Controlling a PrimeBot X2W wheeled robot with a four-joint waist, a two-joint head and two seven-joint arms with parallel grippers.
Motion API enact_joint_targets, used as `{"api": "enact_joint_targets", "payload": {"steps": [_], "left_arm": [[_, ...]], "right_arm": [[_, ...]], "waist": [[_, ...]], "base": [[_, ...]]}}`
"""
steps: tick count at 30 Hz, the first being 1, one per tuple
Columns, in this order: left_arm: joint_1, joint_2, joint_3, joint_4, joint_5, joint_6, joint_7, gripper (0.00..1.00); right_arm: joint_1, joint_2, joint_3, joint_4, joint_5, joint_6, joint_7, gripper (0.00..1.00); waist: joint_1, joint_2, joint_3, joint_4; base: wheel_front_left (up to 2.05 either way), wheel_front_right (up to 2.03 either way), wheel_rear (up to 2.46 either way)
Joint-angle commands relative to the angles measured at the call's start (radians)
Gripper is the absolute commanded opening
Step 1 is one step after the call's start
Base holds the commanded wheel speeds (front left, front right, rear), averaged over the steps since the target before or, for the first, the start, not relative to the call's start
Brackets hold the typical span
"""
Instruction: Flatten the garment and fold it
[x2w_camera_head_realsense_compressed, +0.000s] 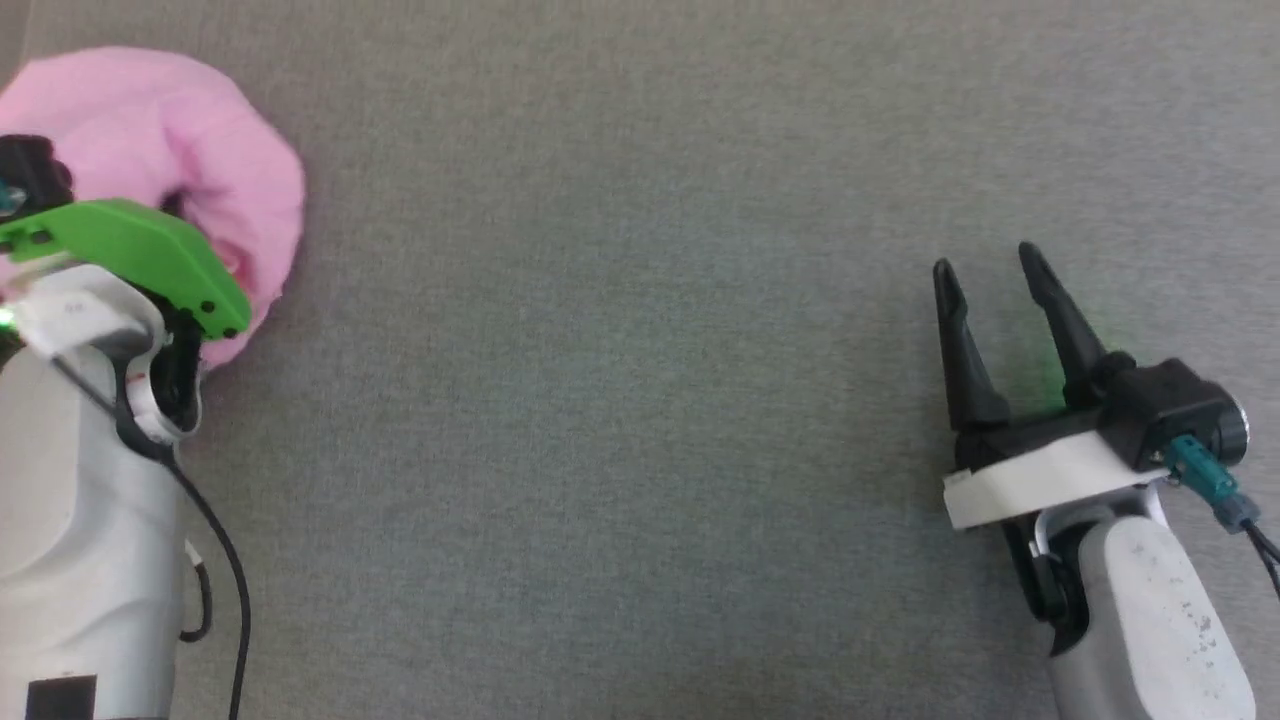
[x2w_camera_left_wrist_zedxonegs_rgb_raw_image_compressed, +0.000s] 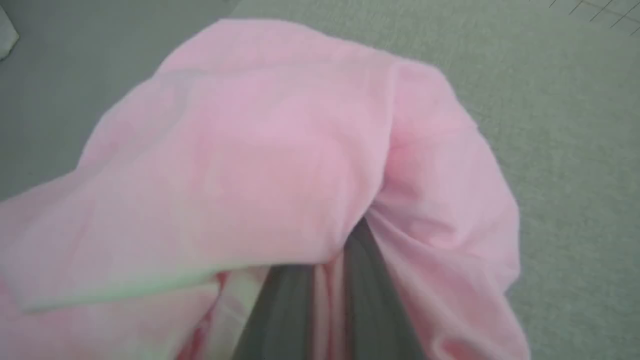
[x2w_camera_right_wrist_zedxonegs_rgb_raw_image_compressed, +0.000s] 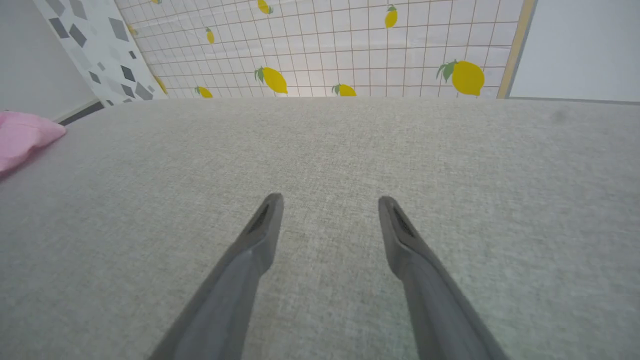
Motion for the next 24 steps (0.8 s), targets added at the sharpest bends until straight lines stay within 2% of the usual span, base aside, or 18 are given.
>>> {"api": "enact_joint_targets", "payload": {"steps": [1, 6, 11, 18, 24], "left_arm": [[-0.004, 0.018, 0.003, -0.015, 0.032, -0.008, -0.08, 0.0], [-0.041, 0.04, -0.005, -0.071, 0.106, -0.021, -0.331, 0.0], [-0.087, 0.027, -0.05, -0.123, 0.144, -0.052, -0.466, 0.0], [-0.152, -0.08, -0.182, -0.159, 0.142, -0.122, -0.493, 0.0], [-0.16, -0.198, -0.315, -0.102, 0.133, -0.182, -0.486, 0.0]], "right_arm": [[0.022, -0.002, -0.004, 0.014, 0.009, -0.002, -0.011, 1.0], [0.075, -0.001, -0.021, 0.041, 0.031, -0.002, -0.017, 1.0], [0.128, -0.001, -0.034, 0.055, 0.048, -0.002, -0.018, 1.0], [0.171, -0.001, -0.032, 0.055, 0.056, -0.002, -0.009, 1.0], [0.189, -0.001, -0.035, 0.041, 0.063, -0.002, 0.002, 1.0]], "waist": [[-0.0001, 0.0, -0.144, 0.013], [-0.0001, 0.0, -0.289, 0.005], [-0.0001, 0.0, -0.399, -0.039], [-0.0001, 0.0, -0.47, -0.14], [-0.0001, 0.0, -0.48, -0.244]], "base": [[0.0, 0.0, 0.0], [0.0, 0.0, 0.0], [0.0, 0.0, 0.0], [0.0, 0.0, 0.0], [0.0, 0.0, 0.0]]}}
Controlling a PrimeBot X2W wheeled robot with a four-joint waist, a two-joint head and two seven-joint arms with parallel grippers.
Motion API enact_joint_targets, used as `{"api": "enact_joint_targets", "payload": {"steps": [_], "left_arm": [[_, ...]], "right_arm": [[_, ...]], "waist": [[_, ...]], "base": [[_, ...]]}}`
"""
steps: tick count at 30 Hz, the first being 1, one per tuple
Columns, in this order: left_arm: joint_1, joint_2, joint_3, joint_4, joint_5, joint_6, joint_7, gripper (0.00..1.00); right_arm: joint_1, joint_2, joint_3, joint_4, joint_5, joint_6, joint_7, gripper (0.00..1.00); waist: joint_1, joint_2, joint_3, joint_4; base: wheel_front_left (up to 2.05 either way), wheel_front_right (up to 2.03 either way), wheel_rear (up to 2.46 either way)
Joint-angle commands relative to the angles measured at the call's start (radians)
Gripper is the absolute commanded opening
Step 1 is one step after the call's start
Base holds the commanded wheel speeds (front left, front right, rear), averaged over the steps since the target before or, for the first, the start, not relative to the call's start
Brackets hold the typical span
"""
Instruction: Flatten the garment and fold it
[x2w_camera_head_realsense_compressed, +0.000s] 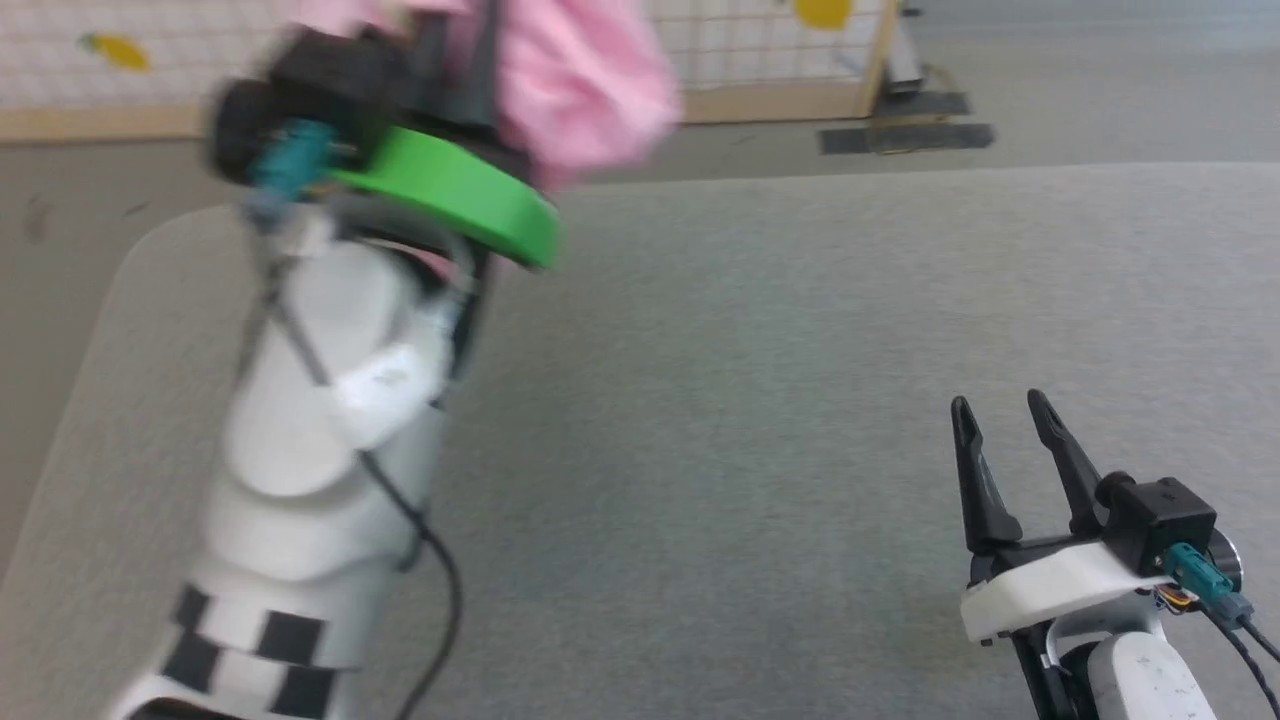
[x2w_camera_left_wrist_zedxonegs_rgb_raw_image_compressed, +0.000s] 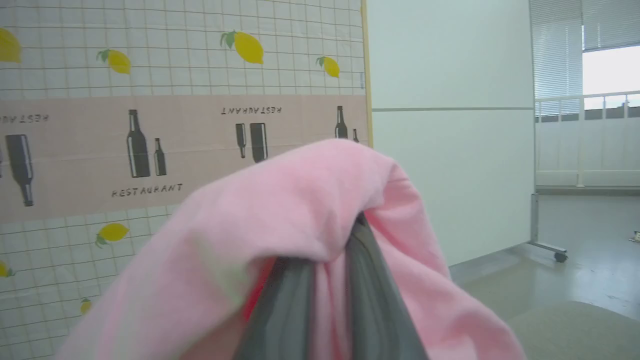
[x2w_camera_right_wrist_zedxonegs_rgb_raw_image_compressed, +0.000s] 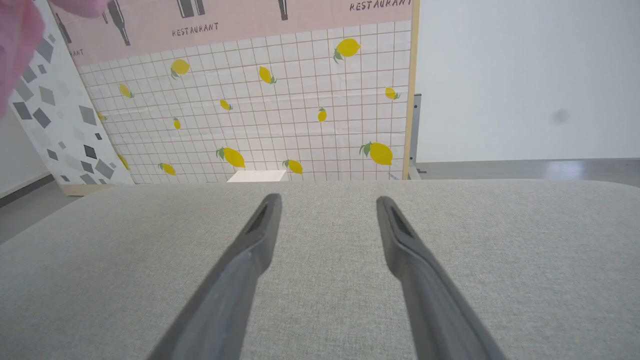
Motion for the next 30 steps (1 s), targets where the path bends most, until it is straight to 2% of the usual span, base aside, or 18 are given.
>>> {"api": "enact_joint_targets", "payload": {"steps": [1, 6, 12, 15, 16, 17, 18, 19, 21, 23, 30], "left_arm": [[0.01, -0.019, -0.026, 0.024, -0.003, -0.014, 0.007, 0.0], [0.078, -0.071, -0.142, 0.142, -0.04, -0.047, 0.084, 0.0], [0.173, -0.091, -0.283, 0.349, -0.117, -0.068, 0.389, 0.0], [0.211, -0.093, -0.311, 0.441, -0.165, -0.054, 0.561, 0.0], [0.22, -0.094, -0.321, 0.464, -0.174, -0.049, 0.614, 0.09], [0.227, -0.094, -0.328, 0.478, -0.18, -0.044, 0.651, 0.27], [0.235, -0.094, -0.332, 0.487, -0.188, -0.037, 0.684, 0.49], [0.239, -0.094, -0.33, 0.486, -0.194, -0.031, 0.699, 1.0], [0.247, -0.094, -0.313, 0.461, -0.209, -0.014, 0.676, 1.0], [0.255, -0.094, -0.279, 0.414, -0.22, 0.008, 0.594, 1.0], [0.327, -0.065, -0.159, 0.196, -0.217, 0.065, 0.209, 1.0]], "right_arm": [[0.011, -0.001, -0.003, -0.005, 0.008, -0.002, 0.004, 1.0], [0.019, -0.001, -0.01, -0.015, 0.012, -0.002, 0.007, 1.0], [0.009, -0.001, -0.003, -0.017, 0.029, -0.002, 0.003, 1.0], [-0.001, -0.001, 0.007, -0.012, 0.036, -0.002, -0.002, 1.0], [-0.002, -0.001, 0.008, -0.009, 0.036, -0.002, -0.004, 1.0], [-0.003, -0.001, 0.009, -0.007, 0.036, -0.002, -0.005, 1.0], [-0.002, -0.001, 0.007, -0.004, 0.035, -0.002, -0.006, 1.0], [-0.001, -0.001, 0.005, -0.003, 0.033, -0.002, -0.007, 1.0], [0.002, -0.001, 0.001, 0.0, 0.028, -0.002, -0.009, 1.0], [0.005, -0.001, 0.003, 0.0, 0.023, -0.002, -0.009, 1.0], [0.014, 0.0, 0.009, -0.019, 0.005, -0.002, 0.001, 1.0]], "waist": [[0.0001, -0.0001, -0.042, -0.126], [0.0001, -0.0001, -0.018, -0.197], [0.0001, -0.0001, 0.026, -0.258], [0.0001, -0.0001, 0.041, -0.276], [0.0001, -0.0001, 0.042, -0.278], [0.0001, -0.0001, 0.042, -0.278], [0.0001, -0.0001, 0.042, -0.276], [0.0001, -0.0001, 0.042, -0.272], [0.0001, -0.0001, 0.038, -0.256], [0.0001, -0.0001, 0.033, -0.238], [0.0001, -0.0001, 0.001, -0.147]], "base": [[0.0, 0.0, 0.0], [0.0, 0.0, 0.0], [0.0, 0.0, 0.0], [0.0, 0.0, 0.0], [0.0, 0.0, 0.0], [0.0, 0.0, 0.0], [0.0, 0.0, 0.0], [0.0, 0.0, 0.0], [0.0, 0.0, 0.0], [0.0, 0.0, 0.0], [0.0, 0.0, 0.0]]}}
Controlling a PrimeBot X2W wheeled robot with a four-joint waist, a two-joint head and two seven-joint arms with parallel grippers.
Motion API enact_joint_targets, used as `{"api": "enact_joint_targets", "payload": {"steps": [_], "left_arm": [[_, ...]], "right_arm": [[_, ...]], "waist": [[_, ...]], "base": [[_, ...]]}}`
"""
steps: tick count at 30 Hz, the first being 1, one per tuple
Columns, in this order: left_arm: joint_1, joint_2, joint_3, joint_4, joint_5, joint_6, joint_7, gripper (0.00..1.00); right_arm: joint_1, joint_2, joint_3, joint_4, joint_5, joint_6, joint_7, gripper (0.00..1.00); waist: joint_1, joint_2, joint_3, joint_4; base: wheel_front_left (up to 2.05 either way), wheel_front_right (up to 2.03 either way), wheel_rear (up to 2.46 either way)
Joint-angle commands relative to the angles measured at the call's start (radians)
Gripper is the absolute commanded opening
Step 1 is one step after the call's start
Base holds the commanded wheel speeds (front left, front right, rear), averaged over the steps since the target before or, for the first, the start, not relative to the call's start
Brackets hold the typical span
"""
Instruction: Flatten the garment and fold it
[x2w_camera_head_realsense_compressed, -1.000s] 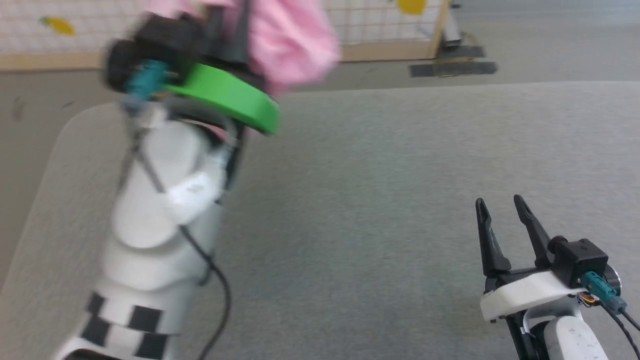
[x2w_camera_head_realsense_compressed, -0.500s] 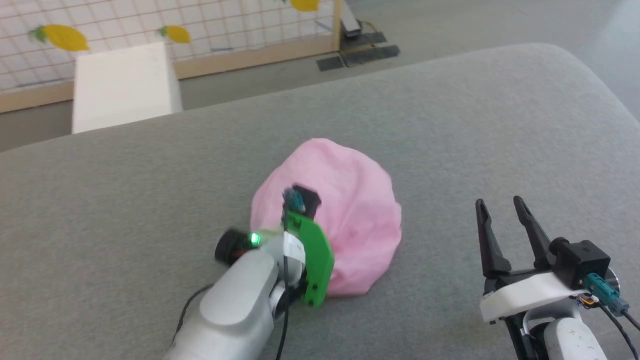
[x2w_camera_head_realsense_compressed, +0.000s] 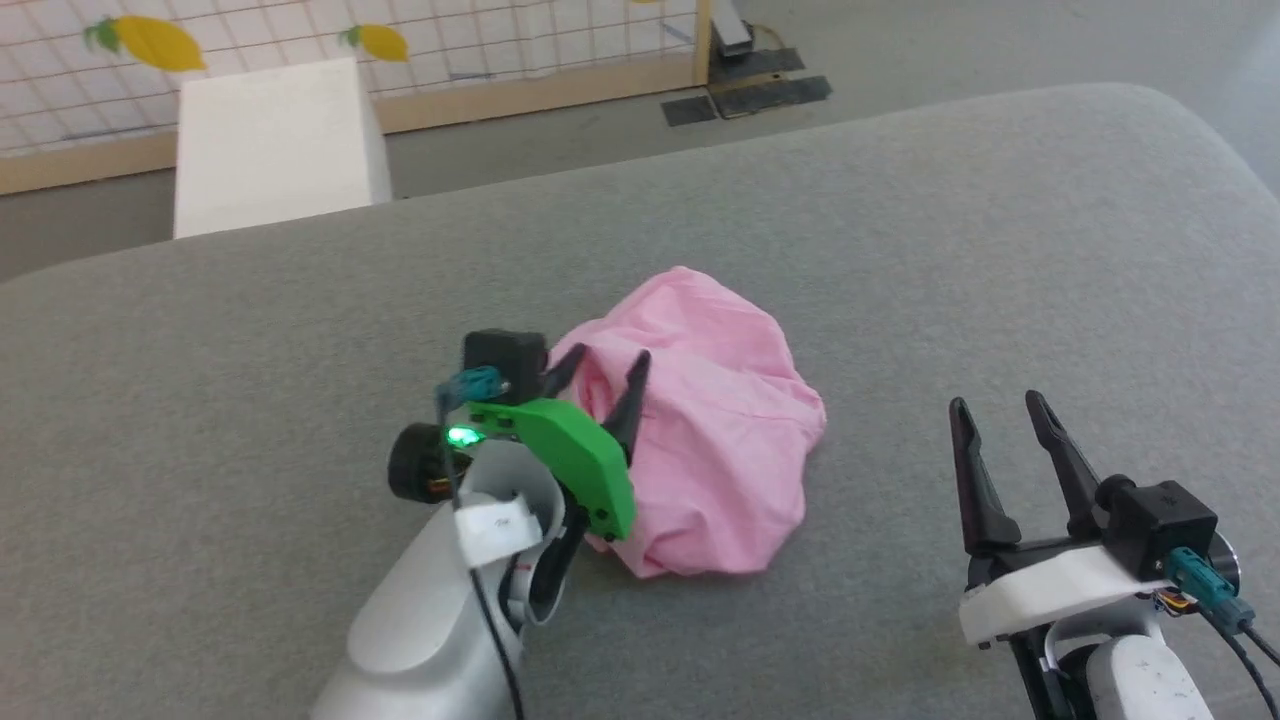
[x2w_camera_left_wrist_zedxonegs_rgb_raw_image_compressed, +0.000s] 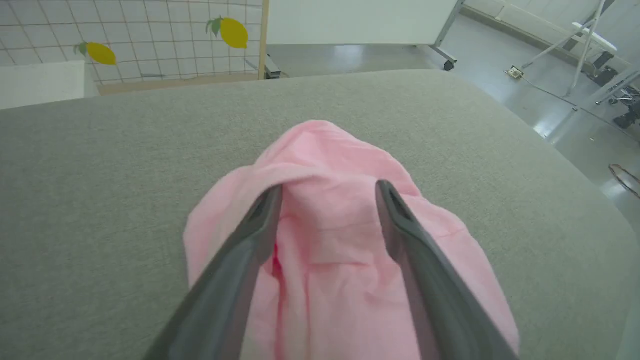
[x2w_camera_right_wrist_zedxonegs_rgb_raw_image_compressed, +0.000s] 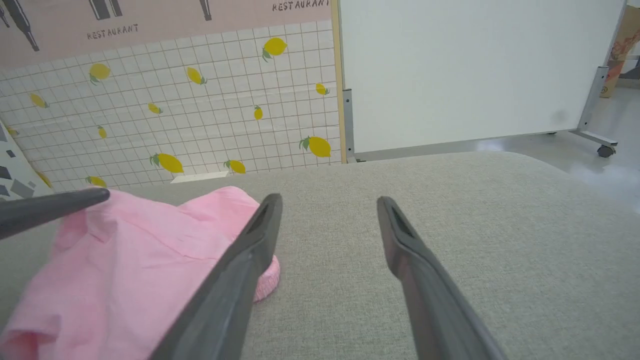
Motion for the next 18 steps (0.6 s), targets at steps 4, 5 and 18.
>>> {"api": "enact_joint_targets", "payload": {"steps": [4, 5, 18], "left_arm": [[0.098, 0.061, 0.036, -0.103, 0.032, 0.035, -0.135, 1.0], [0.116, 0.073, 0.045, -0.123, 0.04, 0.045, -0.165, 1.0], [0.406, 0.061, 0.285, -0.428, 0.188, 0.146, -0.317, 1.0]], "right_arm": [[0.012, 0.0, 0.014, -0.025, -0.017, -0.002, 0.016, 1.0], [0.013, 0.0, 0.018, -0.03, -0.021, -0.002, 0.019, 1.0], [-0.106, -0.012, 0.226, -0.077, -0.119, -0.002, 0.254, 1.0]], "waist": [[0.0001, 0.0, -0.044, 0.101], [0.0001, 0.0, -0.048, 0.111], [0.0001, 0.0, -0.009, 0.268]], "base": [[0.0, 0.0, 0.0], [0.0, 0.0, 0.0], [0.0, 0.0, 0.0]]}}
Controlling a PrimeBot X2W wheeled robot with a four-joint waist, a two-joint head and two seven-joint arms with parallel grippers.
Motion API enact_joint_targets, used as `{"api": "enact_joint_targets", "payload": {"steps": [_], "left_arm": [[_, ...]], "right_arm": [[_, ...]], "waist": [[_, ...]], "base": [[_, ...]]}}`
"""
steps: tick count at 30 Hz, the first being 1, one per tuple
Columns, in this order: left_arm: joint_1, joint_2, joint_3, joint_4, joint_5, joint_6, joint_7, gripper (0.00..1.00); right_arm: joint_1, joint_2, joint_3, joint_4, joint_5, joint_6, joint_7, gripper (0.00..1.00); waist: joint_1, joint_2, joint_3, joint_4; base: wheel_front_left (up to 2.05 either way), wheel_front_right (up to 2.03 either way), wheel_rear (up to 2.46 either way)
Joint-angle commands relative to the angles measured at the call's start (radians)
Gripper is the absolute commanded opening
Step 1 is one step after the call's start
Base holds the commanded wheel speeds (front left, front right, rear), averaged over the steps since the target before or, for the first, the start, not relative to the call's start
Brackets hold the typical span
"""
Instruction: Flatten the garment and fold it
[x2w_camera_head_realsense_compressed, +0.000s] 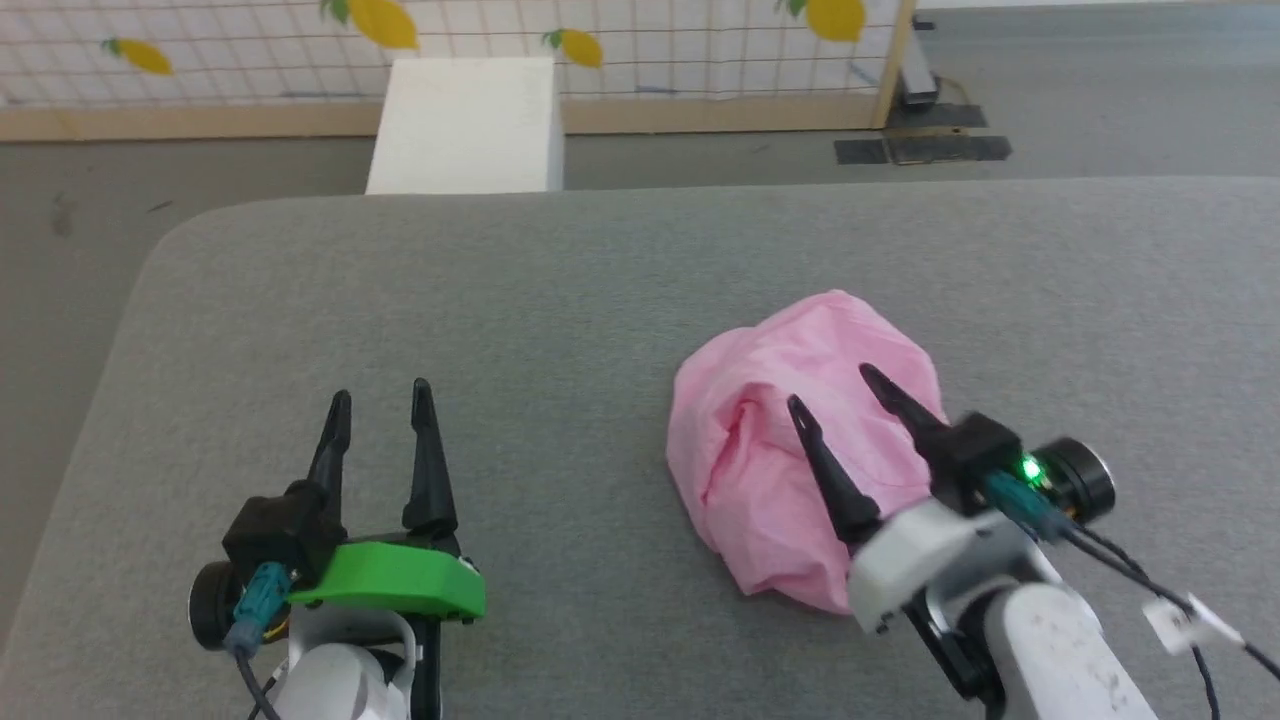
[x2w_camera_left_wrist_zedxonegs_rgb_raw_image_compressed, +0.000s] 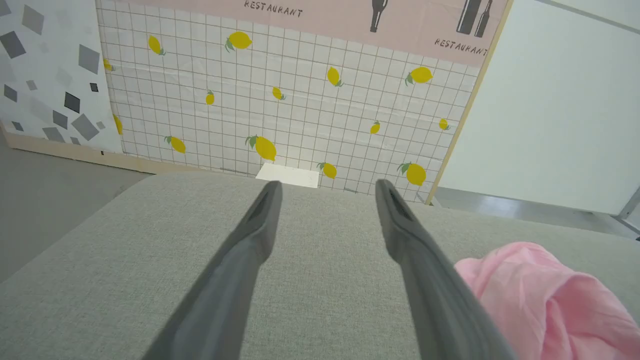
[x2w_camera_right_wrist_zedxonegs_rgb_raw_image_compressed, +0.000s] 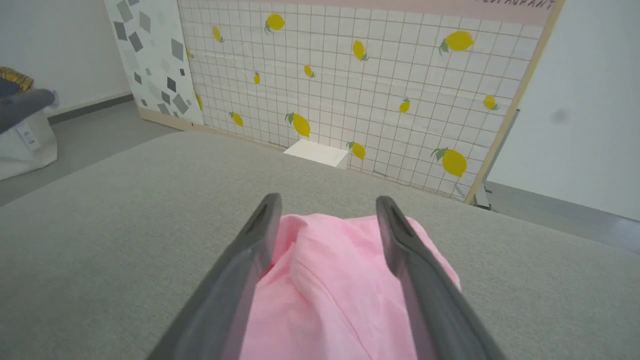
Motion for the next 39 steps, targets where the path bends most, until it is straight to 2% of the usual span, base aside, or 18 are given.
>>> {"api": "enact_joint_targets", "payload": {"steps": [1, 7, 10, 11, 12, 14, 18, 24, 27, 30, 39], "left_arm": [[0.019, -0.015, 0.014, -0.015, 0.024, -0.004, -0.004, 1.0], [0.025, -0.066, 0.065, -0.055, 0.088, -0.049, -0.004, 1.0], [0.017, -0.078, 0.078, -0.052, 0.094, -0.067, -0.004, 1.0], [0.014, -0.081, 0.08, -0.048, 0.096, -0.075, -0.004, 1.0], [0.011, -0.082, 0.081, -0.045, 0.095, -0.079, -0.004, 1.0], [0.012, -0.085, 0.079, -0.036, 0.094, -0.086, -0.004, 1.0], [0.014, -0.086, 0.066, -0.016, 0.077, -0.086, -0.004, 1.0], [0.014, -0.086, 0.059, 0.001, 0.073, -0.083, -0.004, 1.0], [0.016, -0.086, 0.063, -0.001, 0.076, -0.08, -0.004, 1.0], [0.02, -0.086, 0.066, -0.004, 0.079, -0.08, -0.004, 1.0], [0.018, -0.086, 0.055, 0.004, 0.084, -0.09, -0.004, 1.0]], "right_arm": [[-0.045, -0.011, 0.013, 0.015, -0.013, -0.002, 0.048, 1.0], [-0.207, -0.071, 0.079, 0.156, -0.069, -0.002, 0.409, 1.0], [-0.261, -0.089, 0.107, 0.195, -0.074, -0.002, 0.509, 1.0], [-0.276, -0.096, 0.116, 0.205, -0.073, -0.002, 0.533, 0.42], [-0.286, -0.101, 0.122, 0.209, -0.07, -0.002, 0.545, 0.0], [-0.302, -0.104, 0.14, 0.208, -0.056, -0.002, 0.554, 0.0], [-0.321, -0.078, 0.156, 0.173, -0.002, -0.002, 0.506, 0.0], [-0.37, -0.016, 0.131, 0.066, 0.088, -0.002, 0.353, 0.0], [-0.372, 0.0, 0.066, 0.015, 0.12, -0.002, 0.304, 0.0], [-0.332, 0.005, -0.028, 0.006, 0.128, -0.002, 0.311, 0.0], [-0.104, 0.008, -0.287, 0.185, 0.029, -0.002, 0.349, 0.0]], "waist": [[0.0, 0.0, 0.037, 0.061], [0.0, 0.0, 0.086, 0.144], [0.0, 0.0, 0.1, 0.171], [0.0, 0.0, 0.102, 0.18], [0.0, 0.0, 0.103, 0.187], [0.0, 0.0, 0.1, 0.196], [0.0, 0.0, 0.085, 0.197], [0.0, 0.0, 0.058, 0.182], [0.0, 0.0, 0.048, 0.171], [0.0, 0.0, 0.046, 0.162], [0.0, 0.0, 0.054, 0.141]], "base": [[0.0, 0.0, 0.0], [0.0, 0.0, 0.0], [0.0, 0.0, 0.0], [0.0, 0.0, 0.0], [0.0, 0.0, 0.0], [0.0, 0.0, 0.0], [0.0, 0.0, 0.0], [0.0, 0.0, 0.0], [0.0, 0.0, 0.0], [0.0, 0.0, 0.0], [0.0, 0.0, 0.0]]}}
